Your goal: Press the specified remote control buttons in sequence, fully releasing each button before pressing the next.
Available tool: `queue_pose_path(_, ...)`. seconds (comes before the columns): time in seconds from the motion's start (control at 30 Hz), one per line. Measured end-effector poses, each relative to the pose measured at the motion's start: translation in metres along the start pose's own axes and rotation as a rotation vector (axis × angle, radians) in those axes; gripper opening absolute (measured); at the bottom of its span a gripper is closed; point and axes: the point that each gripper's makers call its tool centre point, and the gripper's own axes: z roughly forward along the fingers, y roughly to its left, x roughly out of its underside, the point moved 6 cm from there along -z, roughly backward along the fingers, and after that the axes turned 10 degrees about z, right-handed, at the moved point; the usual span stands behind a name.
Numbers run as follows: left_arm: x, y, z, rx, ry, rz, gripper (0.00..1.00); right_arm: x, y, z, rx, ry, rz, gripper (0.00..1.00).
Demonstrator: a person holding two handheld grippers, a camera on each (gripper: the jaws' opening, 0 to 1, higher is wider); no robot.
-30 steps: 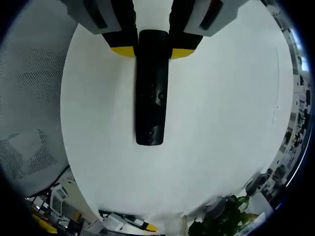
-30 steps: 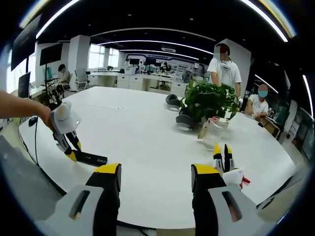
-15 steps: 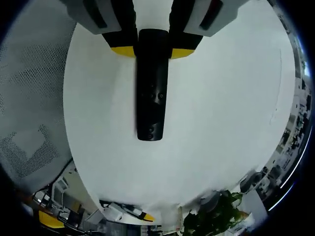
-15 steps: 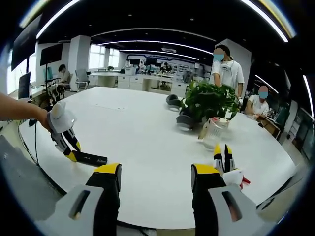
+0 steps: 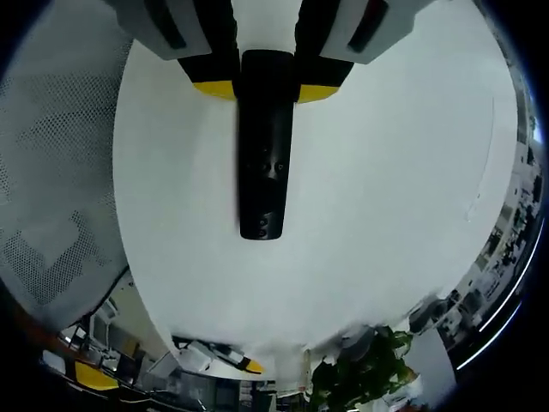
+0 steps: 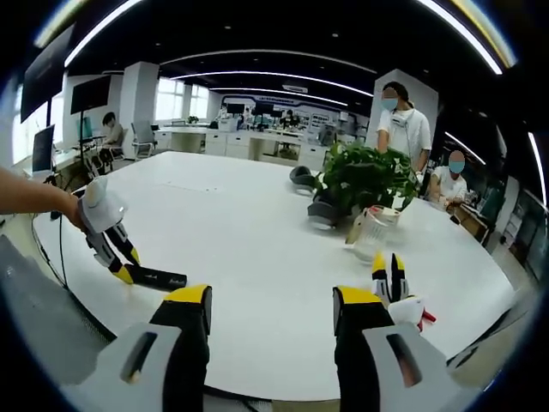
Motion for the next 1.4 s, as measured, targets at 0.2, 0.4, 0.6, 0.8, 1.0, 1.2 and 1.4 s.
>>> queue_pose_path(0.2,0.003,-0.003,-0.001,-0.010,-0.039,-0.019,0.23,0.000,0.000,0.000,0.000,-0.005,0.003,0.59)
queue_pose_path(0.4,0.002,-0.008,-0.001,-0.012,-0.053,-0.017,0.23,0.000,0.000,0.000,-0.003,-0.005,-0.001,0.59)
queue_pose_path(0.6,0.002,-0.013,-0.002,-0.014,-0.066,-0.021,0.23,-0.001,0.001,0.000,-0.007,-0.006,0.000,0.58)
queue_pose_path(0.8,0.001,-0.020,-0.002,-0.017,-0.080,-0.020,0.23,0.000,0.001,0.000,-0.010,-0.001,-0.005,0.58)
queue_pose_path(1.0,0.000,-0.027,-0.002,-0.016,-0.085,-0.017,0.23,0.000,0.001,0.000,-0.016,-0.001,-0.010,0.56)
queue_pose_path(1.2,0.001,-0.035,-0.002,-0.015,-0.095,-0.018,0.23,0.000,0.003,0.000,-0.025,-0.001,-0.014,0.56)
queue_pose_path(1.4,0.001,-0.045,-0.003,-0.015,-0.113,-0.021,0.23,0.001,0.005,0.000,-0.037,0.007,-0.025,0.56)
